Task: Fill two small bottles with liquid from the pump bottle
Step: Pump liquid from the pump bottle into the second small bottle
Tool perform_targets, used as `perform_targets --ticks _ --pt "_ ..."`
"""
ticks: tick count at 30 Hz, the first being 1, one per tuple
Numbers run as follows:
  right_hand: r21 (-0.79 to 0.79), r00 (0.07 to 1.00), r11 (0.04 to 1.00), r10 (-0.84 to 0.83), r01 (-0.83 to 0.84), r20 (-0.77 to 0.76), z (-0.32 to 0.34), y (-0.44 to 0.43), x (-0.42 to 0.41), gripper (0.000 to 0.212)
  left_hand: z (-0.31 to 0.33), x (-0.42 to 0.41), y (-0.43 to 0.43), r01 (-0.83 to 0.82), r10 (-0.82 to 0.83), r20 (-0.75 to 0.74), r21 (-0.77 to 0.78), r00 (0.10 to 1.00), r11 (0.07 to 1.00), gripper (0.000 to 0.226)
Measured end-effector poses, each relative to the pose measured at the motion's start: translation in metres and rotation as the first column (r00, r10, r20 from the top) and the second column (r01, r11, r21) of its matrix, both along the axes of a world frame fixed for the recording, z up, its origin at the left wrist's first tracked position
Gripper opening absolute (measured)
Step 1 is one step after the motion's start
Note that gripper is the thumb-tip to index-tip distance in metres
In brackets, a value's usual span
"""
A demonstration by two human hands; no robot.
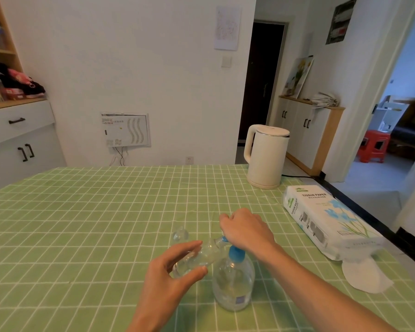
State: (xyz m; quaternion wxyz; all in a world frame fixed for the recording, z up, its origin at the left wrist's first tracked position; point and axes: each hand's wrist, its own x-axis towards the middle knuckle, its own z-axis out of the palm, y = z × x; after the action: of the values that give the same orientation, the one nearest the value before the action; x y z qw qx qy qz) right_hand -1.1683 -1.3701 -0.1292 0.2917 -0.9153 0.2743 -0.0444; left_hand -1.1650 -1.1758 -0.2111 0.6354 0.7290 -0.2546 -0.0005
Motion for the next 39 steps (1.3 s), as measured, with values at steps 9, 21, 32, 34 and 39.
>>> perform_targets --ticks 9,21,32,34,39 --pt "0.046 0.998 0.997 -0.055 0.054 0.019 -0.015 0.003 0.002 0.032 -0.007 0.003 -0.001 0.005 -0.004 -0.002 0.014 1.000 1.000 0.058" --pt "0.093 0.999 0.995 -0.047 0.046 0.006 -0.008 0.001 -0.001 0.033 -0.002 -0.002 0.003 -0.005 0.005 -0.021 -0.005 1.000 1.000 0.056" --pt "0.086 0.998 0.995 -0.046 0.044 0.029 -0.012 0.000 0.001 0.031 -0.001 -0.001 -0.002 -0.006 0.005 -0.012 -0.032 1.000 0.999 0.052" --pt "0.091 0.998 0.995 -0.051 0.049 0.021 -0.016 0.002 0.002 0.029 -0.004 -0.001 -0.002 0.002 -0.002 -0.015 -0.026 1.000 1.000 0.053" --pt "0.104 0.999 0.993 -0.050 0.048 0.020 -0.019 0.001 0.002 0.033 -0.005 -0.002 -0.003 0.005 -0.005 -0.023 -0.013 1.000 1.000 0.054"
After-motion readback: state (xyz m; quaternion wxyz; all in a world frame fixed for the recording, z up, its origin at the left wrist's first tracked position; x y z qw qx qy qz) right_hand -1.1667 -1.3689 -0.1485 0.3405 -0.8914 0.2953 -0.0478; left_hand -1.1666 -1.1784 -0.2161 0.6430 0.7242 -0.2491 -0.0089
